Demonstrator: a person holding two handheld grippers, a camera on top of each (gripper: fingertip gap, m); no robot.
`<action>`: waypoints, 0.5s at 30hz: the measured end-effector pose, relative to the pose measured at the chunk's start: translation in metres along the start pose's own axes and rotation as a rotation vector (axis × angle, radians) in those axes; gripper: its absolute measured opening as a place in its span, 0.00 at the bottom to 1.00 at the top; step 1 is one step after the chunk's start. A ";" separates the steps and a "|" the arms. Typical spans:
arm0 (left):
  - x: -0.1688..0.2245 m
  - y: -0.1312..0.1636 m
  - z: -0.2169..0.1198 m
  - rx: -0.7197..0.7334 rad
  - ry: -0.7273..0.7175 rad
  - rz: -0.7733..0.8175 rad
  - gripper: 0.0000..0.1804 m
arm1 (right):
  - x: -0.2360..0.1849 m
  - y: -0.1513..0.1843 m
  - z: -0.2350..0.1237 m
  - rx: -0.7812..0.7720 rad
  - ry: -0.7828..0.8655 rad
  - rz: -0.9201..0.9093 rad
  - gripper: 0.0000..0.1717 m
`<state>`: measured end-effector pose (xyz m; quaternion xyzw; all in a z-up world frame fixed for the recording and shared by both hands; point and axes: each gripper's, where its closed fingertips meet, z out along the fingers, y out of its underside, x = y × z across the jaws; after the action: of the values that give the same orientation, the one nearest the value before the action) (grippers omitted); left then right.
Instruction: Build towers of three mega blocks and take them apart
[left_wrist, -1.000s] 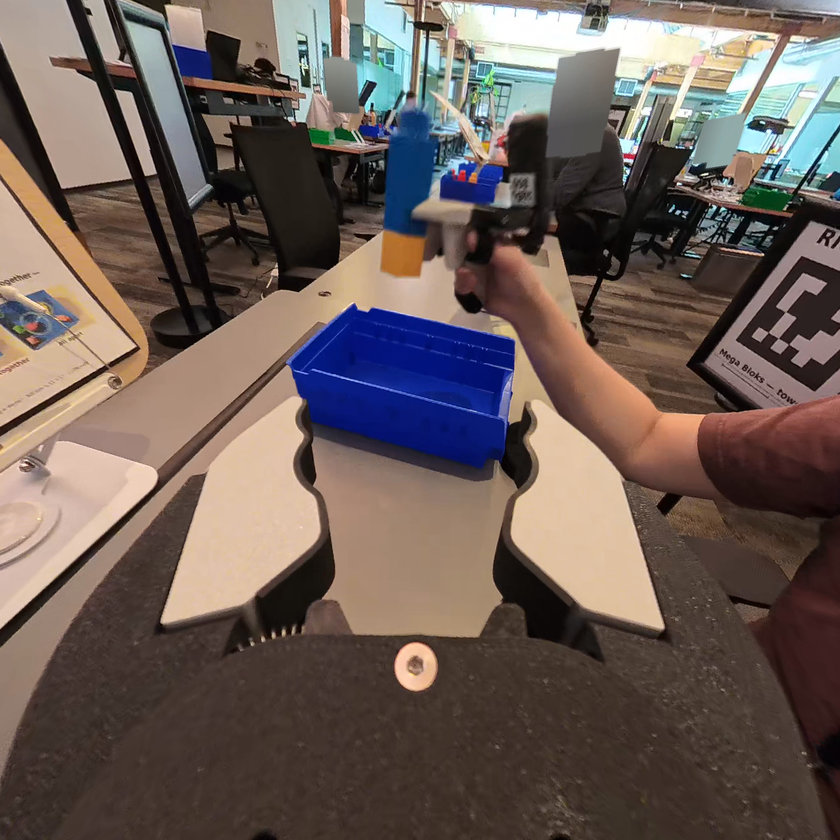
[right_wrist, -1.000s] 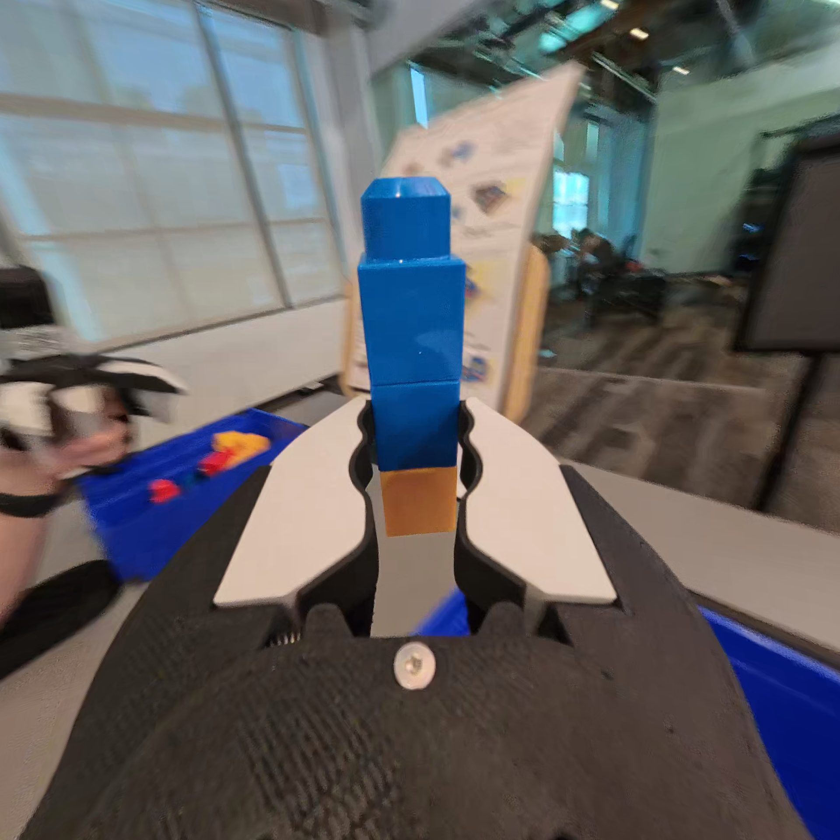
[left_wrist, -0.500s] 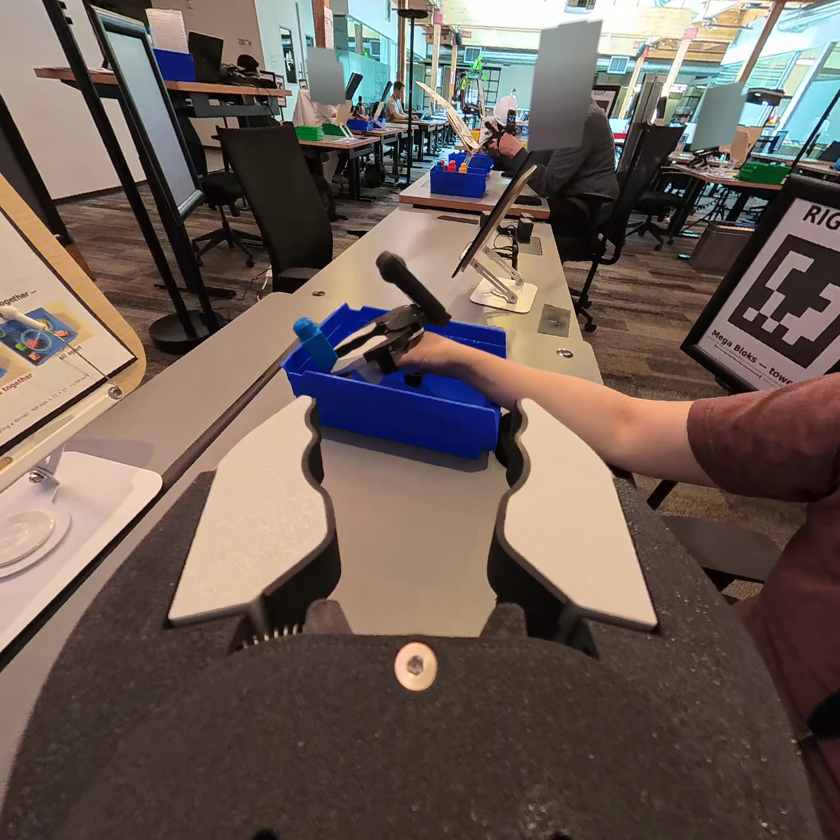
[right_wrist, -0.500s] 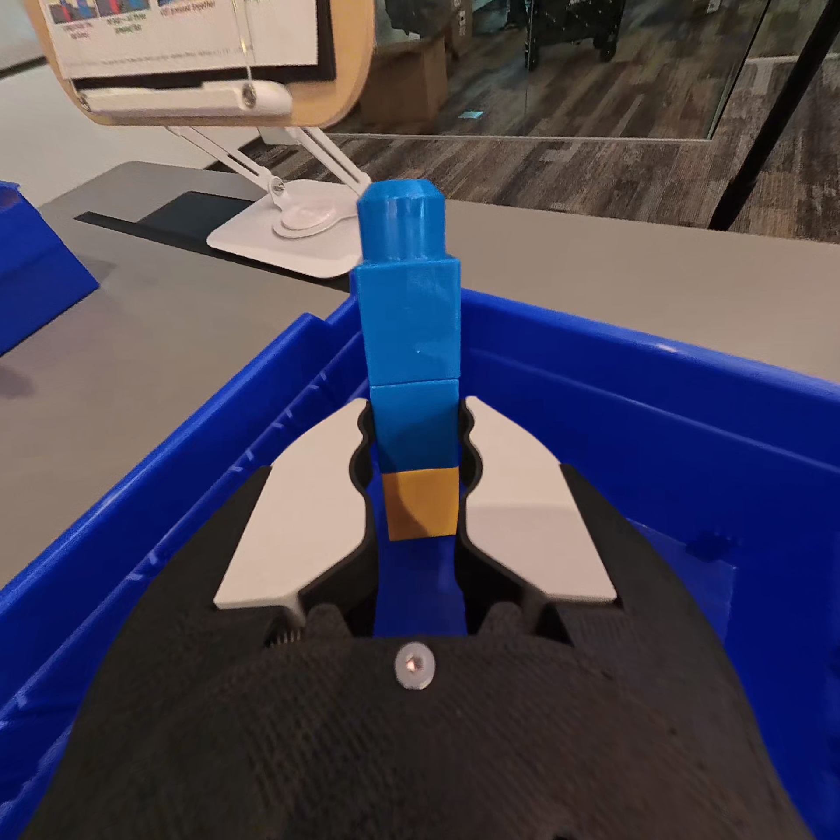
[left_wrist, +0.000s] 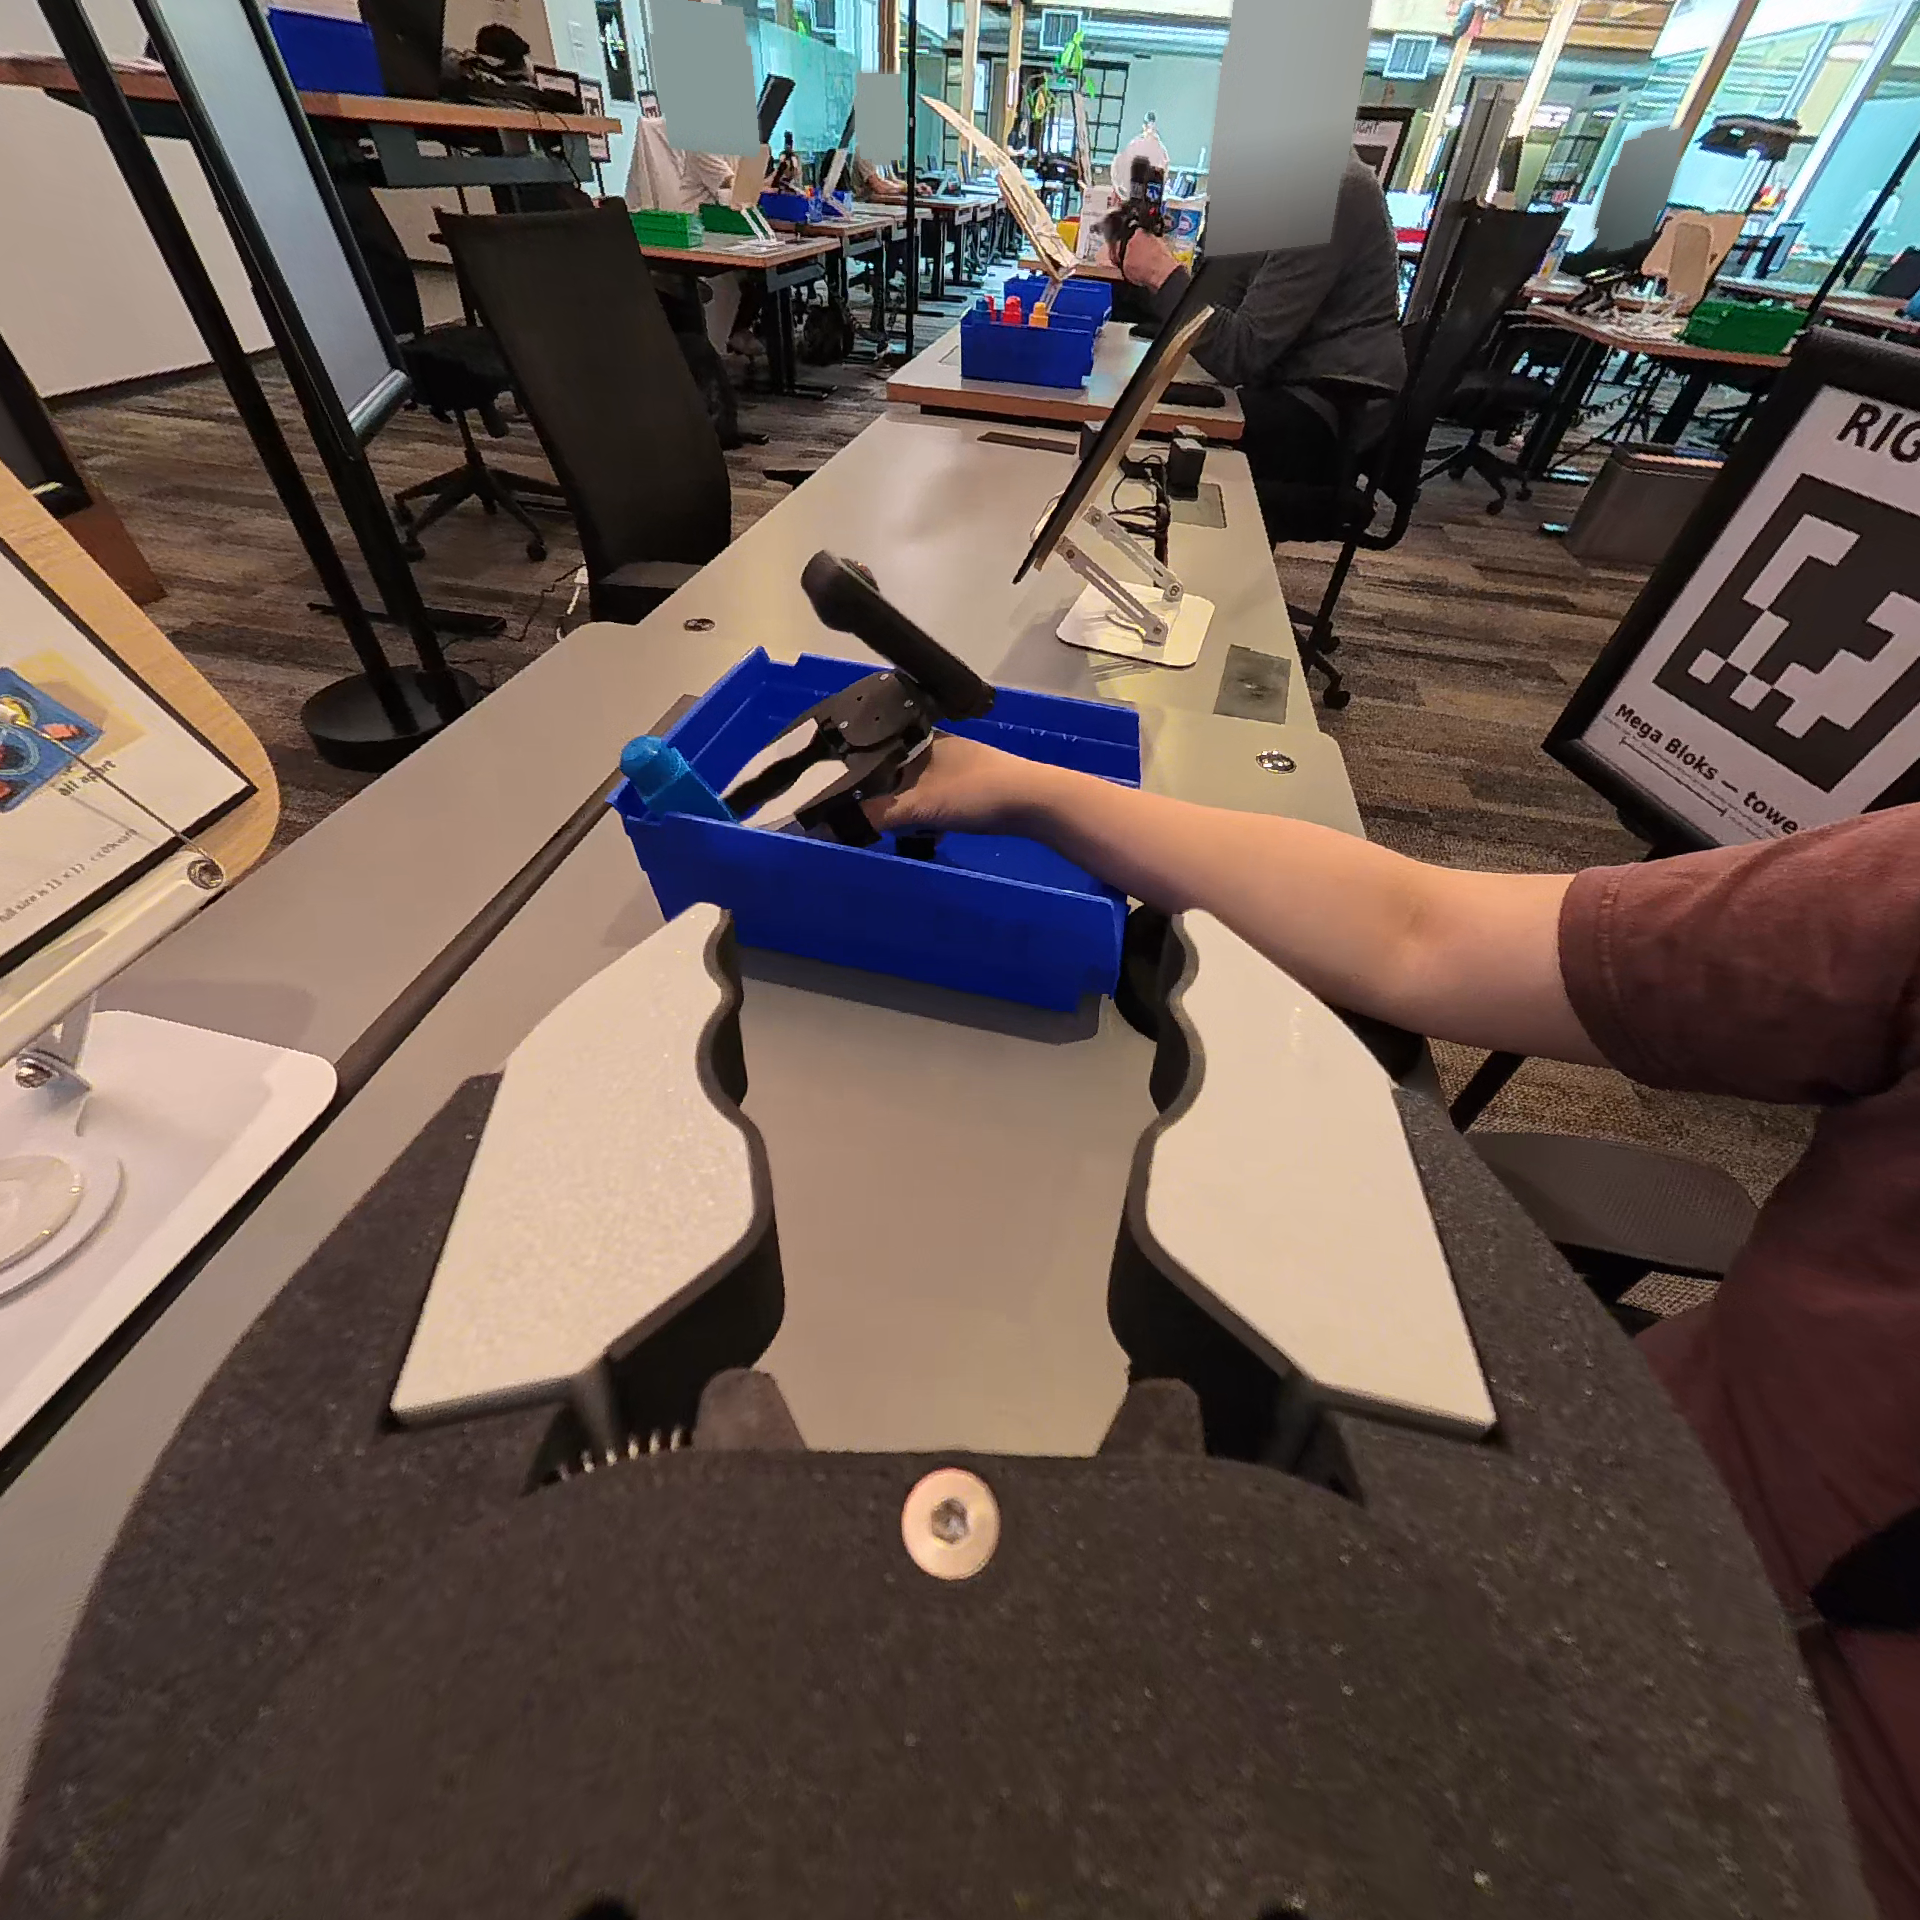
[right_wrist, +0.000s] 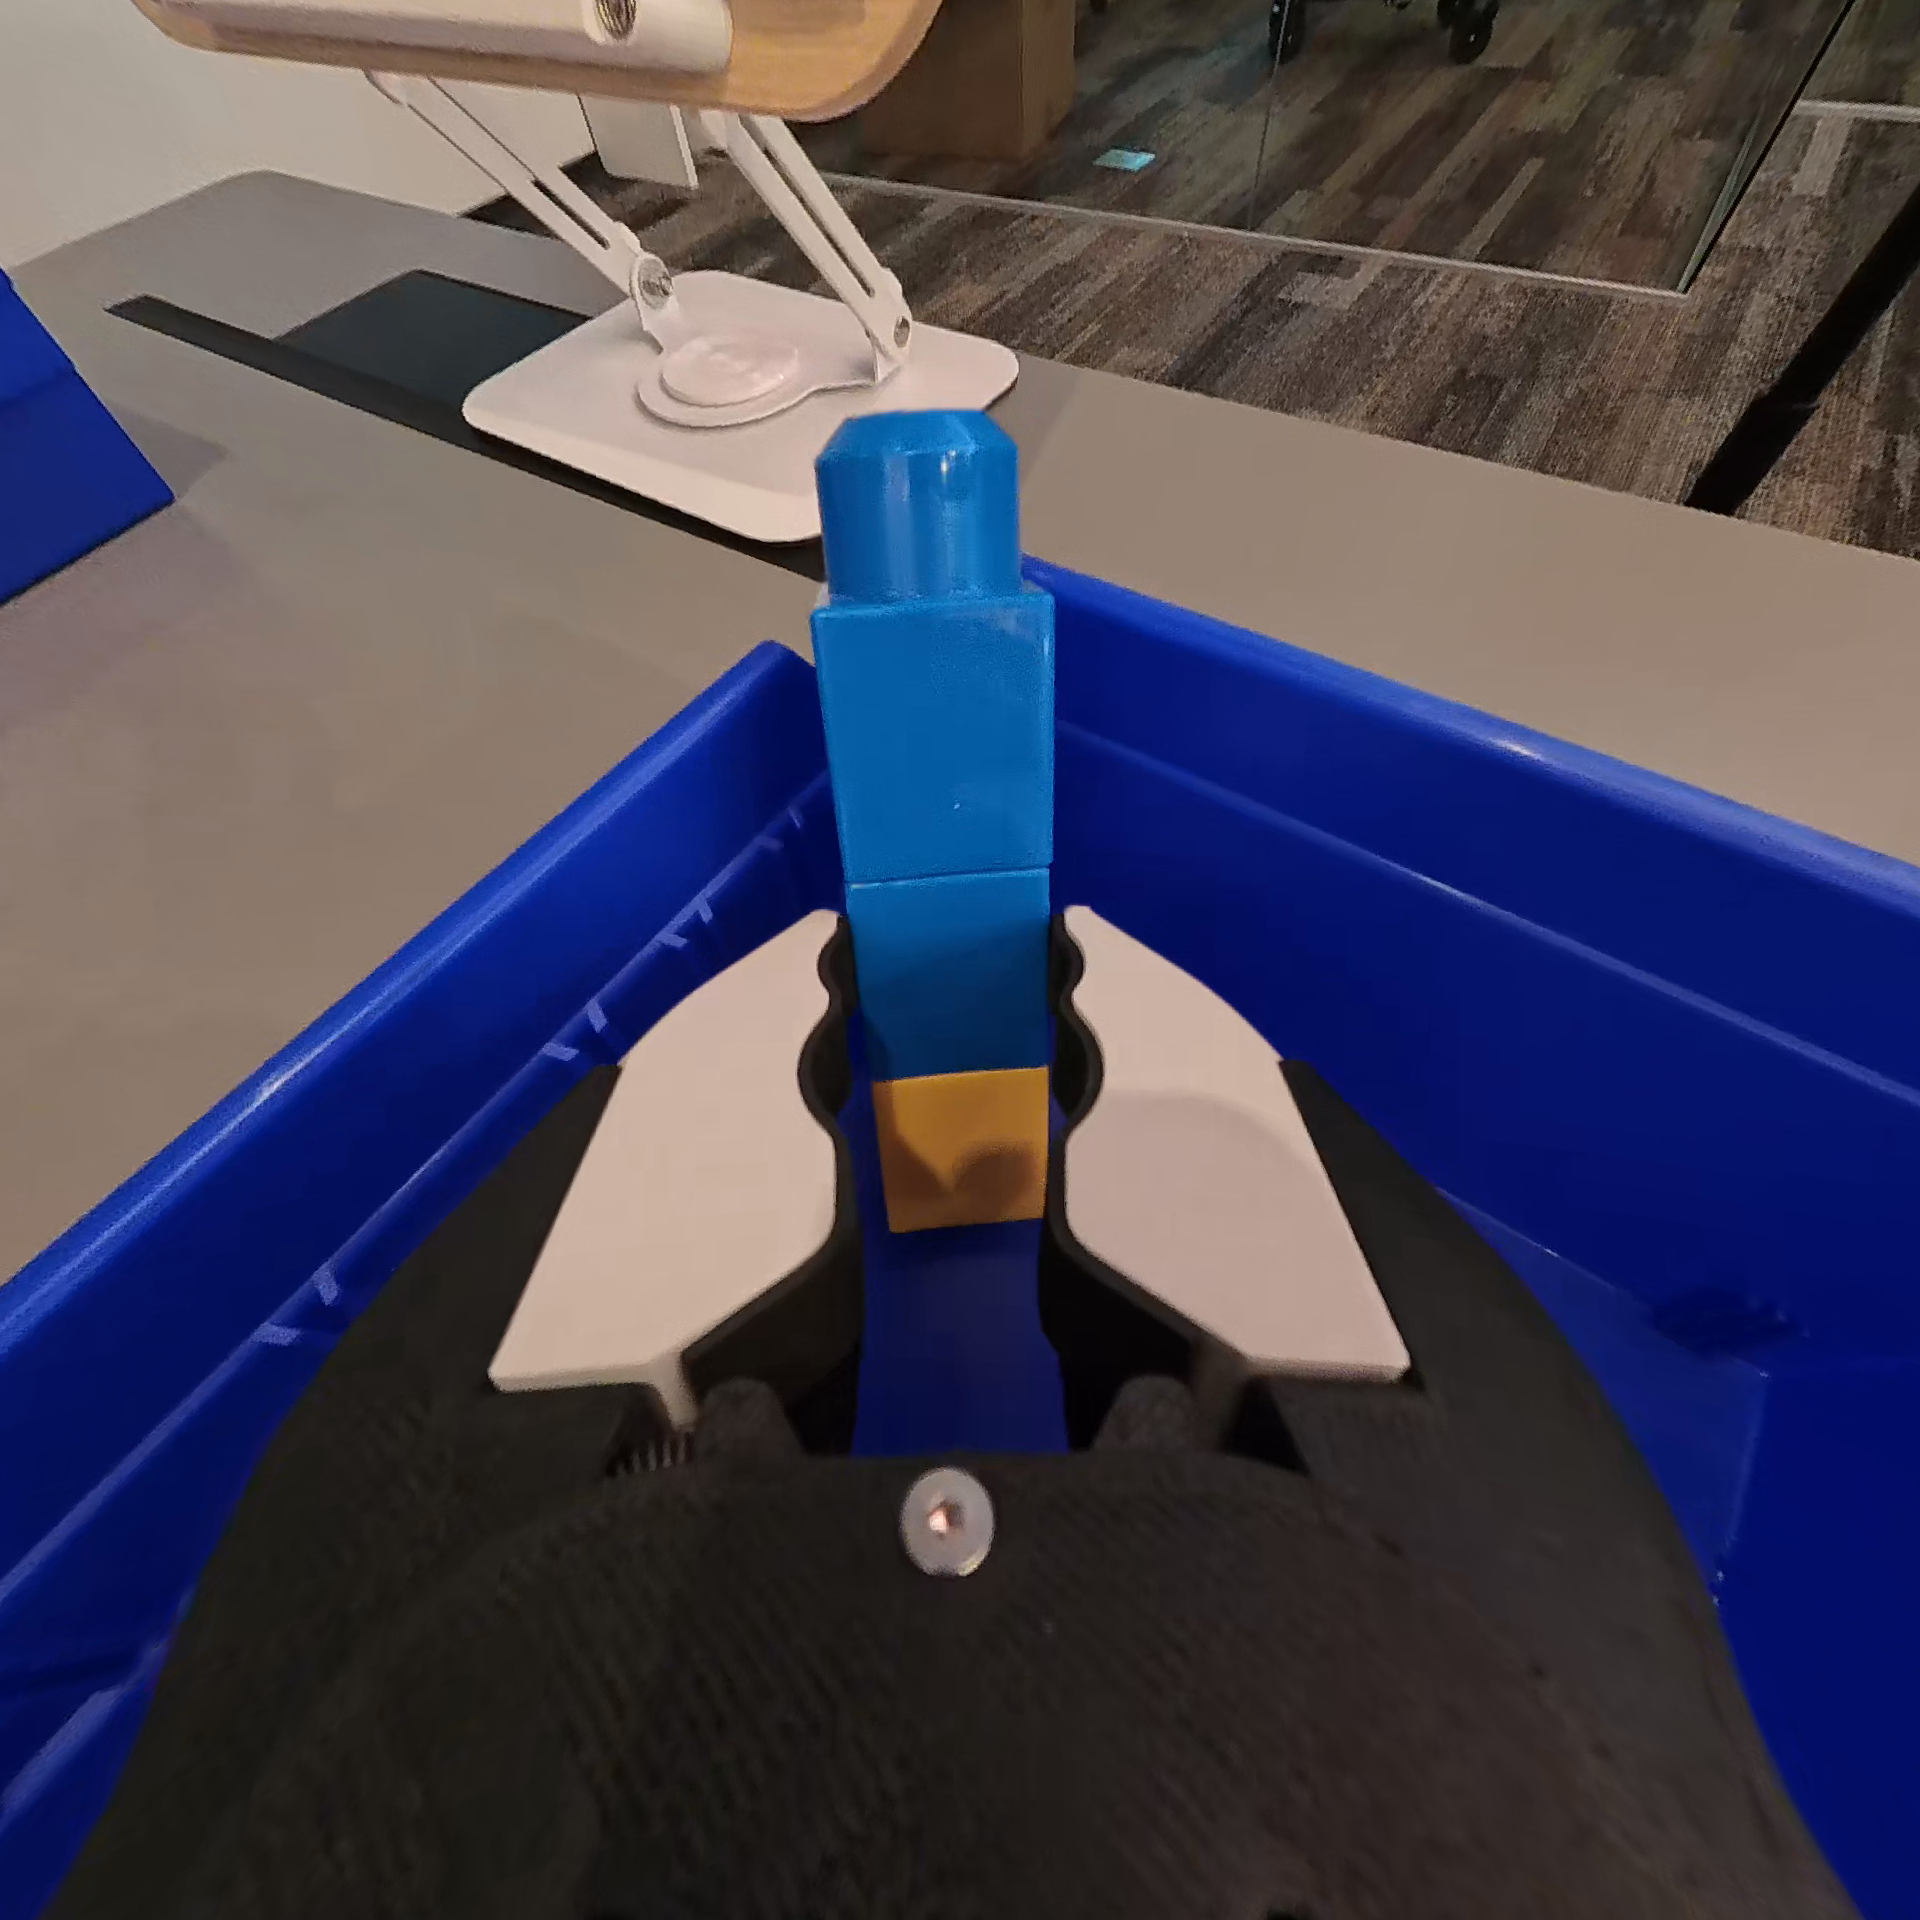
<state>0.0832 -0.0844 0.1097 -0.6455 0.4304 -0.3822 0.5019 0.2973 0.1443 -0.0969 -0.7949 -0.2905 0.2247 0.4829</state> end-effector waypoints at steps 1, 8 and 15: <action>0.000 0.000 0.000 -0.001 0.002 0.000 0.43 | 0.000 0.000 0.000 -0.001 -0.002 0.004 0.21; 0.001 0.004 0.002 -0.026 0.004 0.005 0.43 | 0.002 0.005 -0.008 -0.019 -0.039 0.039 0.21; 0.000 0.007 0.001 -0.044 0.002 0.007 0.43 | 0.002 0.013 -0.017 -0.080 -0.080 0.030 0.22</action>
<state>0.0832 -0.0854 0.1028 -0.6546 0.4413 -0.3715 0.4886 0.3133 0.1301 -0.1017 -0.8083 -0.3064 0.2515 0.4354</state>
